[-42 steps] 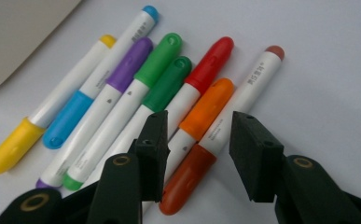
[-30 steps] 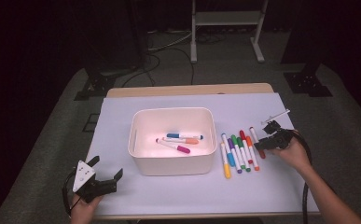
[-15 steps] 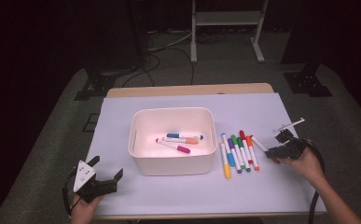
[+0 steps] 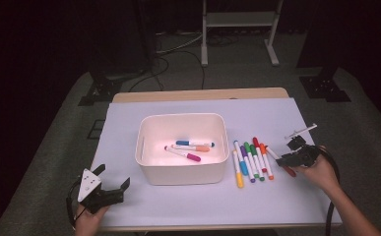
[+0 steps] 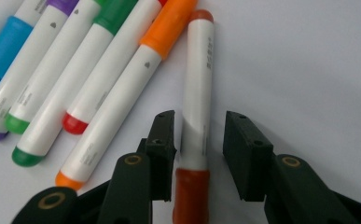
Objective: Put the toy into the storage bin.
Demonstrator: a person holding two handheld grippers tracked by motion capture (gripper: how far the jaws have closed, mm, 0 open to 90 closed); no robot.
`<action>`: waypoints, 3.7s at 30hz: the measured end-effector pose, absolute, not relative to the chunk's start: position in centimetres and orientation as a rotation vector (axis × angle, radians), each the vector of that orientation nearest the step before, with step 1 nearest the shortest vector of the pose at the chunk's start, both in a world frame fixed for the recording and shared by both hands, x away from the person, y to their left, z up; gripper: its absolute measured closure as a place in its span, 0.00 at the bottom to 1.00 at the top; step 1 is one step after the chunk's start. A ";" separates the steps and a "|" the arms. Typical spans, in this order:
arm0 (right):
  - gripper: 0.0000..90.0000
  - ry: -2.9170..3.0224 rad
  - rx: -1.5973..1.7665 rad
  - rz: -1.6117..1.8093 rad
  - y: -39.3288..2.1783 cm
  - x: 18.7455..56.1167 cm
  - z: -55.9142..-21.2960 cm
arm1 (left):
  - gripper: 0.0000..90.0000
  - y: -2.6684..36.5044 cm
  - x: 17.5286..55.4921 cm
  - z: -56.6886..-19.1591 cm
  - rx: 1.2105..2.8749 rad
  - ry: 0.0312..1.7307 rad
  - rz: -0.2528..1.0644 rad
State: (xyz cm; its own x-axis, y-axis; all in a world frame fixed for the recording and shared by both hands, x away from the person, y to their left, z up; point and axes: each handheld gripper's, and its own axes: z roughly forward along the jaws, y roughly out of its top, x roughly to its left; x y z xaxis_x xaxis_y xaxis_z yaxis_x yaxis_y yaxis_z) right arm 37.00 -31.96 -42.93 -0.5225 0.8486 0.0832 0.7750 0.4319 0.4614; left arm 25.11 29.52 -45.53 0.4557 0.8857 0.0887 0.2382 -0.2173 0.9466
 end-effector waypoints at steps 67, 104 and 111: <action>0.84 2.734 0.771 1.149 -16.1 34.8 -23.8 | 0.00 29.5 25.1 -45.5 1.716 0.961 0.817; 0.84 2.997 0.514 1.076 -4.5 36.9 -27.9 | 0.00 29.5 25.0 -45.5 1.711 0.952 0.820; 0.84 3.045 0.500 1.046 -3.3 37.5 -29.5 | 0.00 29.5 25.0 -45.5 1.709 0.952 0.818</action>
